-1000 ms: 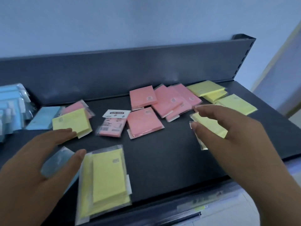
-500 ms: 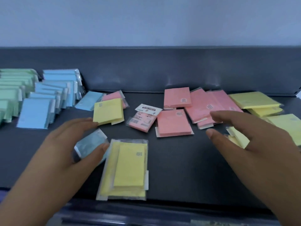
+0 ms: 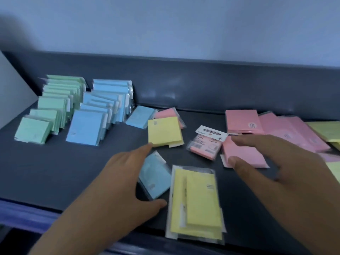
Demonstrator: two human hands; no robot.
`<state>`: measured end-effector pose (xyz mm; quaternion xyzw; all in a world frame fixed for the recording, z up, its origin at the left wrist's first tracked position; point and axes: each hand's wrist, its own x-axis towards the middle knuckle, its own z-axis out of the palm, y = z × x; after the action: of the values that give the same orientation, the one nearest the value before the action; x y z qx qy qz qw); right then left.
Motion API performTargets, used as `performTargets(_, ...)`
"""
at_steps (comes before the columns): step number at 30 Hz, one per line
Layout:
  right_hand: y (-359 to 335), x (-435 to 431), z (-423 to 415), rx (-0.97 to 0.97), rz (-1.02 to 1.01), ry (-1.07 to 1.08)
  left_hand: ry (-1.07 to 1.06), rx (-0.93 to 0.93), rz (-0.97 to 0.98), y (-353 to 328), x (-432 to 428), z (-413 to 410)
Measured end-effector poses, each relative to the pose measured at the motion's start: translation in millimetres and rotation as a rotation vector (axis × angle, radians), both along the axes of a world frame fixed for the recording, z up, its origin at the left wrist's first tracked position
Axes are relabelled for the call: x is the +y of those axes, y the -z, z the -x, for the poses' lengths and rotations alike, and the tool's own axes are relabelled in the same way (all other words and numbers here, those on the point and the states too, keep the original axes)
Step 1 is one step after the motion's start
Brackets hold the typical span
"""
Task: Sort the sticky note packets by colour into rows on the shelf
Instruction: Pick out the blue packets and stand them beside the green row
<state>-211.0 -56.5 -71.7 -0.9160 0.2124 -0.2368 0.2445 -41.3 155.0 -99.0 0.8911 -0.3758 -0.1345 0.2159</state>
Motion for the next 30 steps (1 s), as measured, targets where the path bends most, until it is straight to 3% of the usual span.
performTargets(8, -11, 49, -48, -0.028, 0.014, 0.027, 0.212, -0.16, 0.097, -11, 11, -25)
performTargets(15, -8, 92, -92, -0.041, -0.083, 0.112, 0.149, -0.223, 0.359, -14, 47, -67)
performTargets(19, -9, 122, -117, -0.154, -0.273, 0.094, 0.134, -0.244, 0.498, -19, 59, -84)
performTargets(23, -10, 147, -141, -0.297, -0.591, 0.017, 0.122, -0.227, 0.568, -20, 74, -99)
performTargets(26, -6, 159, -161, -0.31, -0.649, 0.029, 0.118, -0.201, 0.626, -19, 85, -110)
performTargets(30, -3, 167, -178, -0.326, -0.654, 0.05, 0.036, -0.008, 0.766, -17, 103, -129)
